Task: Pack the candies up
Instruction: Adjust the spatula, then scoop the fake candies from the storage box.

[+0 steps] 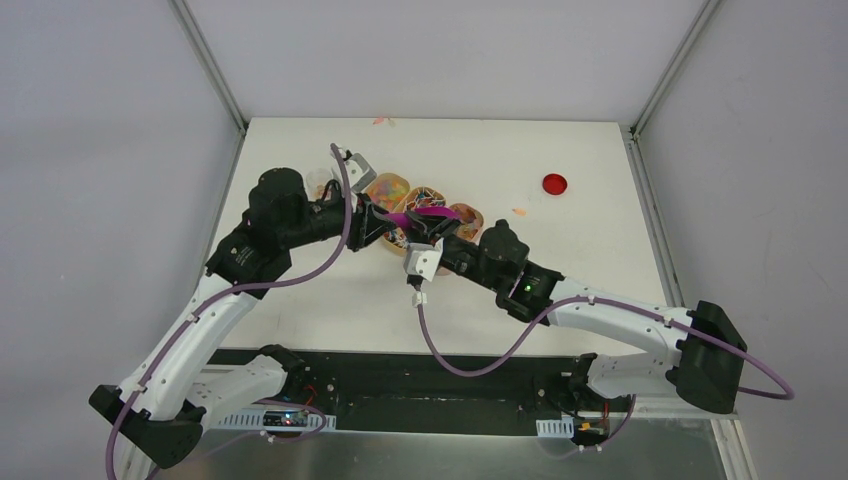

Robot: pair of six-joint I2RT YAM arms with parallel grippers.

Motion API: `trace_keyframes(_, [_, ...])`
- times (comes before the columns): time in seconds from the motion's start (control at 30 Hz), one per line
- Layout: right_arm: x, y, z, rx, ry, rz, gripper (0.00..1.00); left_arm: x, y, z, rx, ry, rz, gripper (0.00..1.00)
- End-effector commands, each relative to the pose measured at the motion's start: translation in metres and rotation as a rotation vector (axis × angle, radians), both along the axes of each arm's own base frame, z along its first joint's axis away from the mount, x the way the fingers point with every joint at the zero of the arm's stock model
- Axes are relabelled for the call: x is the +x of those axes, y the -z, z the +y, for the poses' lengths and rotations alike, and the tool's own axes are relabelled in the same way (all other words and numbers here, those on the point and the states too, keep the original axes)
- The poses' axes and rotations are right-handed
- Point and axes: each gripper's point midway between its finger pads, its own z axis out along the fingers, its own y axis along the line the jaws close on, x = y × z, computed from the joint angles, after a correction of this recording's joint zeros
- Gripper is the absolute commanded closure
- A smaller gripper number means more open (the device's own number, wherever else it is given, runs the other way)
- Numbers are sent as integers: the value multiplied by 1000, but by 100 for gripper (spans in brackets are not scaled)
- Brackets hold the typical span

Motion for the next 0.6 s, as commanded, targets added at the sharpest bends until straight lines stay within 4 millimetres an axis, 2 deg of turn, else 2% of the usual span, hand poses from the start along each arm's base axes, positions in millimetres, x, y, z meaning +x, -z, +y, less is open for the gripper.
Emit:
trace_keyframes(0.0, [-3,-22,-2,87,2,-13,91,-10,-6,-11,-21,94,-38,100])
trace_keyframes(0.07, [-4,-22,-5,101,7,-1,70,-4,-2,-8,-6,62,-42,100])
trace_keyframes(0.1, [-5,-20,-8,109,7,13,56,2,1,-6,5,29,-46,100])
trace_keyframes(0.27, [-24,-12,-29,165,-16,93,4,28,15,4,69,-87,-64,100])
trace_keyframes(0.3, [-29,-13,-36,188,-19,114,1,32,18,5,79,-102,-71,100])
trace_keyframes(0.47, [-51,-22,-76,328,-16,210,0,58,32,20,185,-206,-120,100])
trace_keyframes(0.57, [-56,-26,-98,368,13,213,0,70,43,26,269,-236,-114,100])
